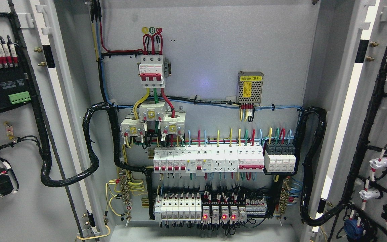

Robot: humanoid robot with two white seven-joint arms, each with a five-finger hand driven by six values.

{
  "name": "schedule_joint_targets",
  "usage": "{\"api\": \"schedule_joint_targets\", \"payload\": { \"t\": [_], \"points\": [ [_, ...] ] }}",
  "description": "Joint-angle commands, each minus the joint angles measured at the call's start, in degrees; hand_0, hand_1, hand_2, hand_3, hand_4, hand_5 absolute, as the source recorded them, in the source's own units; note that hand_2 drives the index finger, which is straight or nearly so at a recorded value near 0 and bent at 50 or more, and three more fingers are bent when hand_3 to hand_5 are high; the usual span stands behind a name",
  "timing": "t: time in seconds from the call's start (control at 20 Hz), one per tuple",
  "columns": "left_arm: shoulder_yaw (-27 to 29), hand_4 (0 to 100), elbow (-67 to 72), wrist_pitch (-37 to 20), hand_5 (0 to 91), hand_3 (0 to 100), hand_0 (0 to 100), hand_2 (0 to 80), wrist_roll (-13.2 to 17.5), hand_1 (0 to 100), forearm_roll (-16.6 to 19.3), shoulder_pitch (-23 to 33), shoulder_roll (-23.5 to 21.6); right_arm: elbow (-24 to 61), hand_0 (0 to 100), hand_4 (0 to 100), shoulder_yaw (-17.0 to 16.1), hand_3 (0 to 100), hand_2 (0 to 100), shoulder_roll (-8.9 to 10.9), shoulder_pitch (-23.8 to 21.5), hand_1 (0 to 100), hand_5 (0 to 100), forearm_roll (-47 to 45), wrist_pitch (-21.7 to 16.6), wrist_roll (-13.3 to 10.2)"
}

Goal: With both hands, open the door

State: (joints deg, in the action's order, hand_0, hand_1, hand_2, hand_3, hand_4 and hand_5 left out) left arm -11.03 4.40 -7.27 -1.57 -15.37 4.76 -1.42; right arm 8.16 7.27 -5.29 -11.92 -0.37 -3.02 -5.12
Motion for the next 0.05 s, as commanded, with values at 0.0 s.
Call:
{"api": "schedule_joint_targets", "payload": {
  "t": [0.0],
  "points": [
    [1.1, 0, 0.7, -0.8, 0.0, 0, 0, 0.0, 0.3, 0, -0.1, -0.7, -0.3, -4.0, 19, 0, -2.1, 0, 0, -1.21, 0.5, 0, 0, 0.1, 0.0, 0.2]
  ]
}}
